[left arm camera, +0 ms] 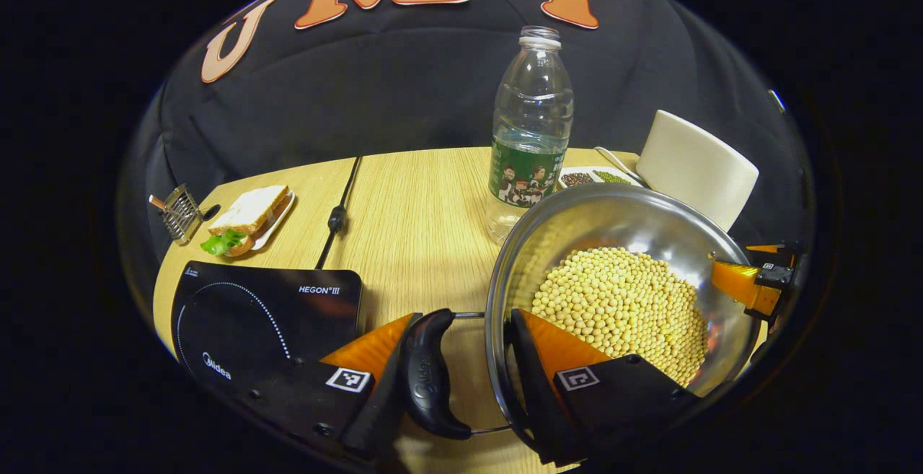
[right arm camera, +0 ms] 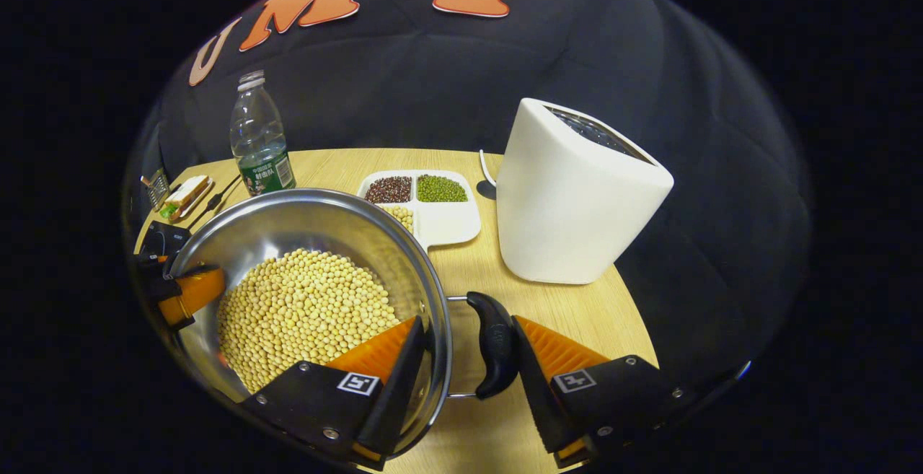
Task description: First push the handle of the pot to place it horizontally, then grasp the pot with both hands and set it on the induction cooktop.
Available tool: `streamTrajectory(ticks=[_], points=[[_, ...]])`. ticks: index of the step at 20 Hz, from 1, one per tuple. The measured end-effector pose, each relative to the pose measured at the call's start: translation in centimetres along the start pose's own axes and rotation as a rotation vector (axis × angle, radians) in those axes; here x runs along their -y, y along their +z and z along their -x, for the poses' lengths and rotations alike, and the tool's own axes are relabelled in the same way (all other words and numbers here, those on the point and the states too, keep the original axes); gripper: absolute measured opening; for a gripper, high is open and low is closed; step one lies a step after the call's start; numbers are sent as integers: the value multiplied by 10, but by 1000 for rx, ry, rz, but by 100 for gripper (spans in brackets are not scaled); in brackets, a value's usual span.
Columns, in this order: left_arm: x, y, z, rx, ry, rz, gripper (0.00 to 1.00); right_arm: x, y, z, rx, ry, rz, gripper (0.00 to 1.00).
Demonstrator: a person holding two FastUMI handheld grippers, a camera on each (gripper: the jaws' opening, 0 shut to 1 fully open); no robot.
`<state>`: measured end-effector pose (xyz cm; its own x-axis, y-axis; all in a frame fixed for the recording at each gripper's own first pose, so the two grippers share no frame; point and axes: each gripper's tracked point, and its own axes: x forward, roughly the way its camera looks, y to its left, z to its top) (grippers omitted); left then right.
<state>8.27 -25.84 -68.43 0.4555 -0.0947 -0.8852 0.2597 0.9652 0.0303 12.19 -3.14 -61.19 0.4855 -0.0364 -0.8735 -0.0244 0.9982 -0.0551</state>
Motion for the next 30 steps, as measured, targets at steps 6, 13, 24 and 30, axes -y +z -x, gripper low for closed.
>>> streamTrajectory(ticks=[6,13,24,30], points=[[0,4,0,6,8,-1,78,-1,1,1,-4,13,3,61],[3,18,18,44,18,-12,76,2,-1,17,-17,9,-25,61],[-29,68,122,157,19,-30,75,14,41,118,91,9,-37,56],[-82,74,166,178,57,-24,75,21,48,120,117,52,-25,61]])
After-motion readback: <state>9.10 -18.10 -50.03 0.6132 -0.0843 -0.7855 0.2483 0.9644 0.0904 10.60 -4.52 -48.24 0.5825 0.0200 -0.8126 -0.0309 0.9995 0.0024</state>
